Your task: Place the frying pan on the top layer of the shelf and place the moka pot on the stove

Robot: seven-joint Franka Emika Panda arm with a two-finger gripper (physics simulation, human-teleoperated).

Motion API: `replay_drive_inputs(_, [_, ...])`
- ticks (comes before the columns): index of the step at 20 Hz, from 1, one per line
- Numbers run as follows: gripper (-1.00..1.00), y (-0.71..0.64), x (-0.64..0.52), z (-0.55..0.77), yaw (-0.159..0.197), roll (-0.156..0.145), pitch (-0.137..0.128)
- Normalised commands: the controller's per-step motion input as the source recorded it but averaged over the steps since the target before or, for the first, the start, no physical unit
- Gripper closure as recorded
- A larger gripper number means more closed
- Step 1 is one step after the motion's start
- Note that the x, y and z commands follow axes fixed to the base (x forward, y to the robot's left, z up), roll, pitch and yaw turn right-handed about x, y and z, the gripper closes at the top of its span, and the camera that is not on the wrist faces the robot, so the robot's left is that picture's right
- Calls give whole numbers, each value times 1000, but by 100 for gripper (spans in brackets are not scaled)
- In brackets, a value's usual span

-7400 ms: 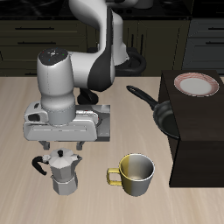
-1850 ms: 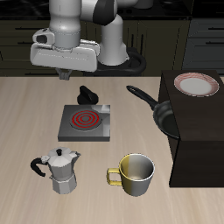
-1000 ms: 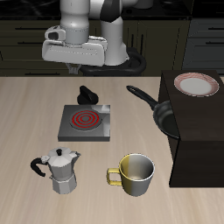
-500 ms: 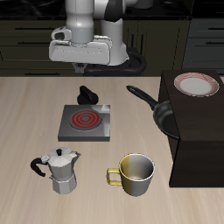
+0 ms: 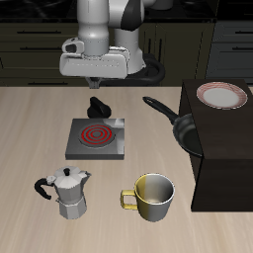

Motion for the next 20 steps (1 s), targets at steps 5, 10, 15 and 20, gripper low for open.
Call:
replay_drive_inputs(5, [100, 24, 95, -251, -9, 22, 44])
replay_drive_inputs(10, [-100, 48, -45, -174, -5, -3, 35])
replay_drive_inputs(15, [-100, -20, -15, 31, -18, 6, 14])
replay_drive_inputs(20, [-100, -11, -98, 189, 19, -7, -35])
